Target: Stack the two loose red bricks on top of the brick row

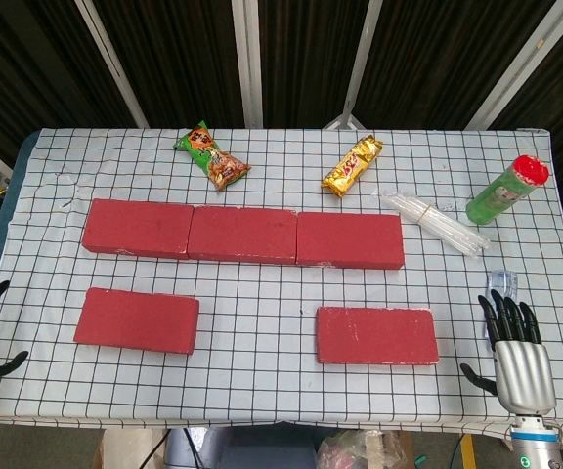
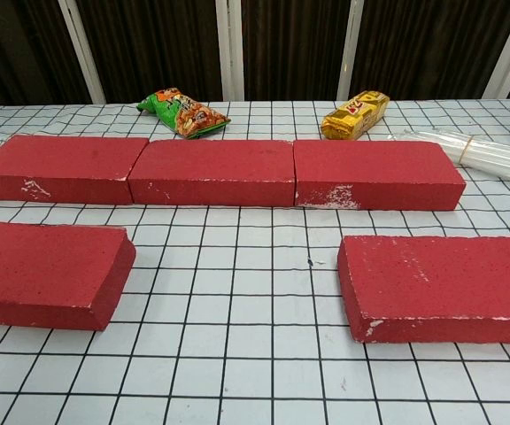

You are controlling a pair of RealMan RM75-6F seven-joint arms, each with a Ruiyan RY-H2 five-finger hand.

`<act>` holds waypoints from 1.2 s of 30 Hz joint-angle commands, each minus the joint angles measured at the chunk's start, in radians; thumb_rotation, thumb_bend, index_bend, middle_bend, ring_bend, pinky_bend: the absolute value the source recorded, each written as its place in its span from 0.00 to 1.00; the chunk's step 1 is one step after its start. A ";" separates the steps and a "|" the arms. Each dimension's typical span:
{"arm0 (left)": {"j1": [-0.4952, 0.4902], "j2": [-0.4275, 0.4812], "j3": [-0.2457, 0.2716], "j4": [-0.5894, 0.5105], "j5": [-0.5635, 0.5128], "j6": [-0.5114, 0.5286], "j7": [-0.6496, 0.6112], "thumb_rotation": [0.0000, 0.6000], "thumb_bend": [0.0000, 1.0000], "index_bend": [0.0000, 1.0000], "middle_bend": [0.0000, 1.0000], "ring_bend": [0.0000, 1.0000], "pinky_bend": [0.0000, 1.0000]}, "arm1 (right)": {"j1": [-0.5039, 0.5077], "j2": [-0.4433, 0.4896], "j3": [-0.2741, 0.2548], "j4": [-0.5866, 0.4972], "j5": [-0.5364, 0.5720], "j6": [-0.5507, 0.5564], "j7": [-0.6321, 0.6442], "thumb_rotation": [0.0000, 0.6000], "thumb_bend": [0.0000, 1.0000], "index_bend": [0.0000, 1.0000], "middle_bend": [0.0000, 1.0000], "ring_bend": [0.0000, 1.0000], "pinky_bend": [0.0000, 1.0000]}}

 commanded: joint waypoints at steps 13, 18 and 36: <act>0.006 0.001 0.003 0.003 0.014 0.013 -0.010 1.00 0.00 0.05 0.03 0.00 0.00 | -0.004 0.009 -0.003 -0.009 -0.001 0.004 0.007 1.00 0.13 0.04 0.00 0.00 0.00; 0.003 -0.001 0.004 0.002 0.015 0.006 0.000 1.00 0.00 0.05 0.03 0.00 0.00 | -0.001 0.010 -0.007 -0.011 0.003 -0.009 0.007 1.00 0.13 0.04 0.00 0.00 0.00; 0.006 0.004 0.008 -0.020 0.002 -0.005 0.018 1.00 0.00 0.05 0.03 0.00 0.00 | 0.140 0.212 -0.046 -0.225 0.133 -0.344 0.014 1.00 0.13 0.04 0.00 0.00 0.00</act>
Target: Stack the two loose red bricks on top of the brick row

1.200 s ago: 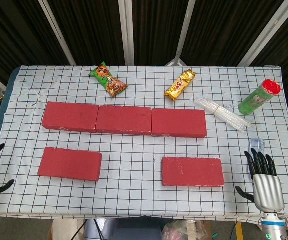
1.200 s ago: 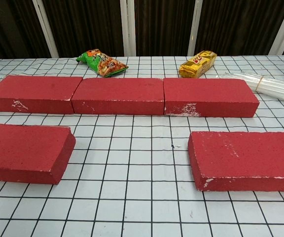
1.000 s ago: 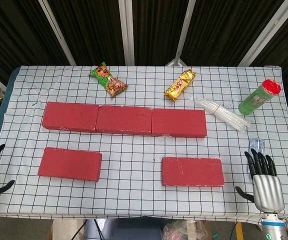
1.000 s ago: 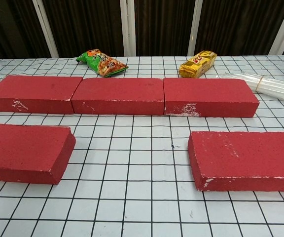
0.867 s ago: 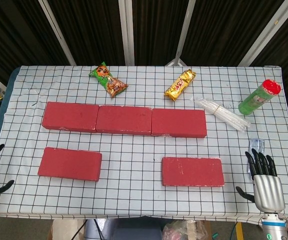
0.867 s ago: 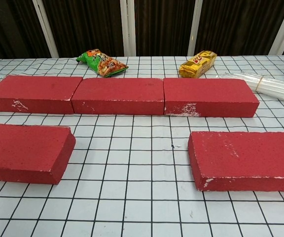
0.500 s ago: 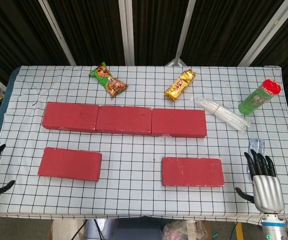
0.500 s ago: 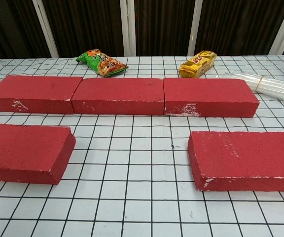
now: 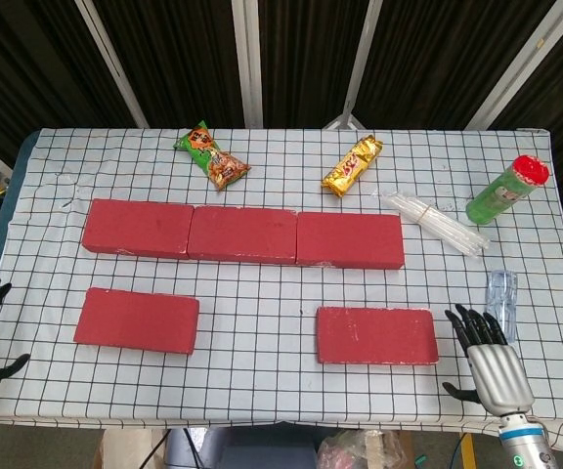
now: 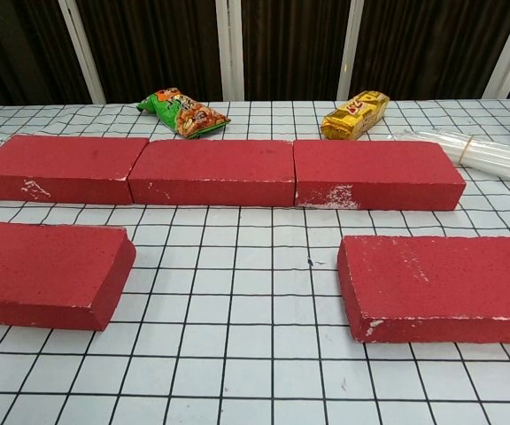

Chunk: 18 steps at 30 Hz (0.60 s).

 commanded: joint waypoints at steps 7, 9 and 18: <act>-0.001 0.000 0.001 -0.001 -0.002 -0.005 0.007 1.00 0.00 0.05 0.03 0.00 0.00 | 0.202 0.098 0.068 -0.202 0.310 -0.235 -0.189 1.00 0.13 0.03 0.00 0.00 0.00; -0.002 0.001 0.000 -0.002 -0.006 -0.009 0.009 1.00 0.00 0.05 0.03 0.00 0.00 | 0.241 0.094 0.080 -0.225 0.381 -0.259 -0.227 1.00 0.13 0.03 0.00 0.00 0.00; -0.003 0.008 -0.003 -0.001 -0.014 -0.012 -0.005 1.00 0.00 0.05 0.03 0.00 0.00 | 0.392 0.018 0.093 -0.254 0.650 -0.261 -0.373 1.00 0.13 0.03 0.00 0.00 0.00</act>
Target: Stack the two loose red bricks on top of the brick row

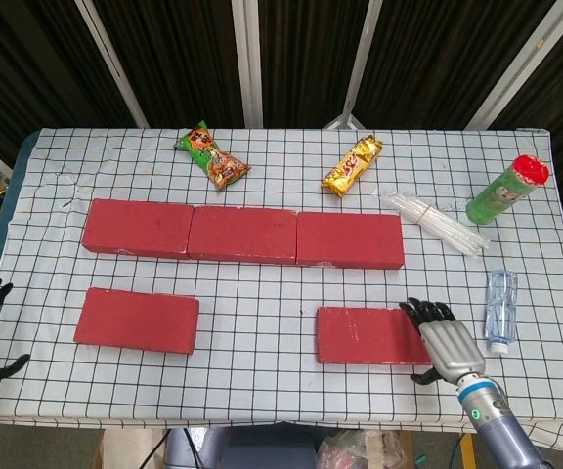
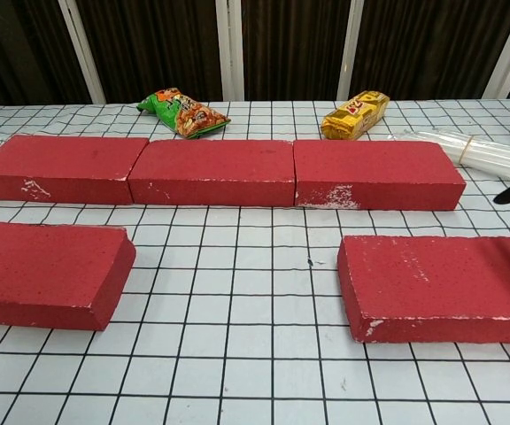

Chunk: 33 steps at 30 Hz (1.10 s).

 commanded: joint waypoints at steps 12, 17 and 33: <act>-0.002 0.007 -0.012 0.004 -0.027 -0.007 -0.017 1.00 0.00 0.05 0.02 0.00 0.00 | 0.169 -0.172 0.005 0.032 0.249 0.099 -0.134 1.00 0.13 0.03 0.00 0.00 0.00; -0.006 0.007 -0.017 0.005 -0.040 -0.015 -0.015 1.00 0.00 0.05 0.02 0.00 0.00 | 0.199 -0.199 0.002 0.041 0.287 0.128 -0.145 1.00 0.13 0.03 0.00 0.00 0.00; -0.004 0.009 -0.021 0.007 -0.045 -0.009 -0.022 1.00 0.00 0.06 0.02 0.00 0.00 | 0.252 -0.256 -0.032 0.072 0.327 0.172 -0.172 1.00 0.13 0.03 0.00 0.00 0.00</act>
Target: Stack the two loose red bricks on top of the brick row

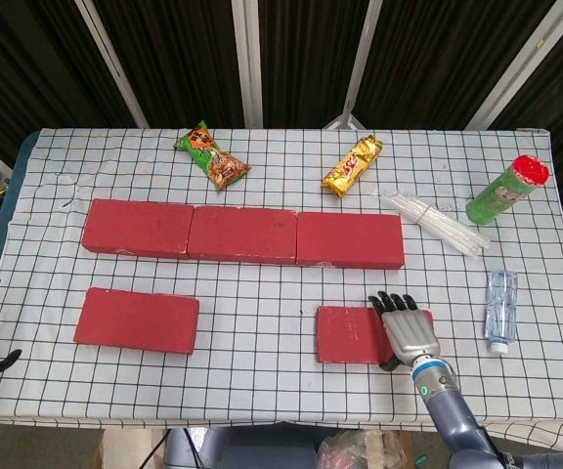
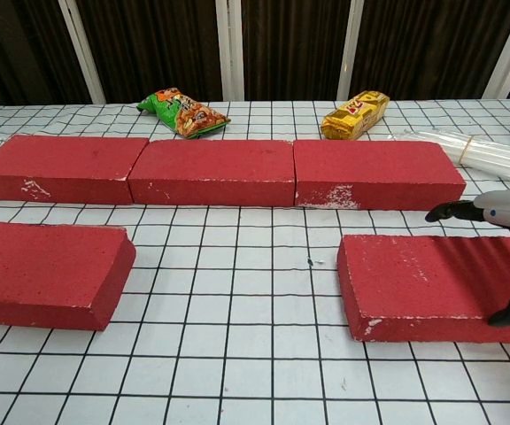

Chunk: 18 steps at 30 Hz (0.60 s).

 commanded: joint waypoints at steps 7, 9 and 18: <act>-0.003 0.001 0.000 0.003 0.000 -0.004 -0.003 1.00 0.00 0.06 0.02 0.00 0.00 | 0.022 -0.023 -0.019 0.014 0.026 0.016 -0.019 1.00 0.13 0.03 0.00 0.00 0.00; -0.003 0.001 0.000 0.004 0.000 -0.005 -0.004 1.00 0.00 0.06 0.02 0.00 0.00 | 0.027 -0.028 -0.022 0.019 0.031 0.018 -0.022 1.00 0.13 0.03 0.02 0.00 0.00; -0.006 0.001 0.000 0.003 -0.004 -0.012 -0.004 1.00 0.00 0.08 0.02 0.00 0.00 | 0.032 -0.047 -0.035 0.032 0.007 0.048 -0.024 1.00 0.13 0.14 0.19 0.00 0.00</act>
